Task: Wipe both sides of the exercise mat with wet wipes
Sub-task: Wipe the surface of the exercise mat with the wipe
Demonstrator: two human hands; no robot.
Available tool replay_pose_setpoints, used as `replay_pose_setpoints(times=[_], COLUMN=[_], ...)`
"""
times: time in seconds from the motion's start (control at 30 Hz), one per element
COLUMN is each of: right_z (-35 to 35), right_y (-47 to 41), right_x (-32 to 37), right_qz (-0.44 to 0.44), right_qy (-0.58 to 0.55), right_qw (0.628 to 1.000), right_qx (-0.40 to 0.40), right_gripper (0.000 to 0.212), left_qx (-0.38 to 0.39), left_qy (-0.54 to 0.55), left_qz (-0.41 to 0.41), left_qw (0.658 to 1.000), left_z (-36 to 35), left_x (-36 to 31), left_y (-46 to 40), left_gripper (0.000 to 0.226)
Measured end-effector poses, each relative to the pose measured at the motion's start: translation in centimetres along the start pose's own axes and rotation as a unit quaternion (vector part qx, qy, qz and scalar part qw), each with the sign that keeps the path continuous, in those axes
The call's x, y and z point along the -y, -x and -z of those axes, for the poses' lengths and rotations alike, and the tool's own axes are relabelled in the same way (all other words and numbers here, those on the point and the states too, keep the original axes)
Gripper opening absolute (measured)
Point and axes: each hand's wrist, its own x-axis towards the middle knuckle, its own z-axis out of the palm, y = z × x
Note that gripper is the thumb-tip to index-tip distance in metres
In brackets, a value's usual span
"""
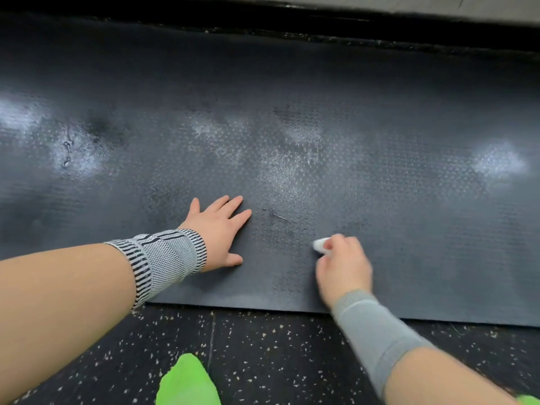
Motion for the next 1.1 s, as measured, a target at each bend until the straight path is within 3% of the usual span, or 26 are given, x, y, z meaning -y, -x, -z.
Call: replay_pose_setpoints(times=[0.07,0.17,0.23,0.33,0.4,0.47,0.57,0.63,0.73,0.83,0.9,1.03,1.1], right_z=[-1.9,-3.2,-2.3,0.0,0.3,-0.5,-2.2,-2.2,0.1,2.1,1.4,-2.0,-1.6], right_y=[3.5,6.8,4.3,-0.6,-1.9,-0.5,3.0,2.4,-2.5,-5.2,-3.9,0.5,-0.8], right_x=[2.7,3.8,2.3,0.2,0.5,2.5,5.4,5.1,2.5,0.7,2.5,6.6,5.9], right_qz=[0.140,0.320,0.276,0.076,-0.003,0.027,0.209,0.269,0.096,-0.080,-0.049,0.194,0.218], right_qy=[0.001,0.004,0.015,-0.009,-0.018,-0.008,0.004,0.014,0.004,-0.026,-0.029,-0.006,0.004], right_qw=[0.987,0.935,0.952,0.996,1.000,0.999,0.972,0.955,0.995,0.996,0.998,0.977,0.971], right_qx=[0.079,0.154,0.129,0.037,-0.016,0.019,0.108,0.121,0.037,-0.036,-0.014,0.092,0.094], right_gripper=[0.024,0.023,0.021,0.022,0.019,0.023,0.031,0.032,0.030,0.022,0.023,0.022,0.022], left_qx=[-0.011,-0.014,-0.008,-0.002,0.000,-0.005,-0.012,-0.006,0.002,0.002,-0.008,-0.031,-0.029], left_qy=[0.004,0.002,0.001,-0.002,-0.005,-0.004,0.000,0.003,0.002,0.003,0.010,0.028,0.031], left_qz=[0.003,0.002,0.001,0.001,-0.002,-0.005,-0.008,-0.011,-0.012,-0.014,-0.015,-0.014,-0.013], left_qw=[1.000,1.000,1.000,1.000,1.000,1.000,1.000,1.000,1.000,1.000,1.000,0.999,0.999], left_z=[0.5,1.0,1.0,0.5,0.3,0.4,0.5,0.5,0.2,0.0,0.1,0.4,0.4], left_x=[-0.1,0.0,0.1,0.3,0.3,0.2,0.1,0.1,0.4,0.6,0.4,0.1,0.2], left_y=[-0.2,-0.4,-0.5,-0.2,-0.2,-0.3,-0.5,-0.5,-0.1,0.0,-0.1,-0.5,-0.6], left_gripper=[0.096,0.095,0.095,0.094,0.094,0.094,0.094,0.093,0.091,0.087,0.082,0.079,0.084])
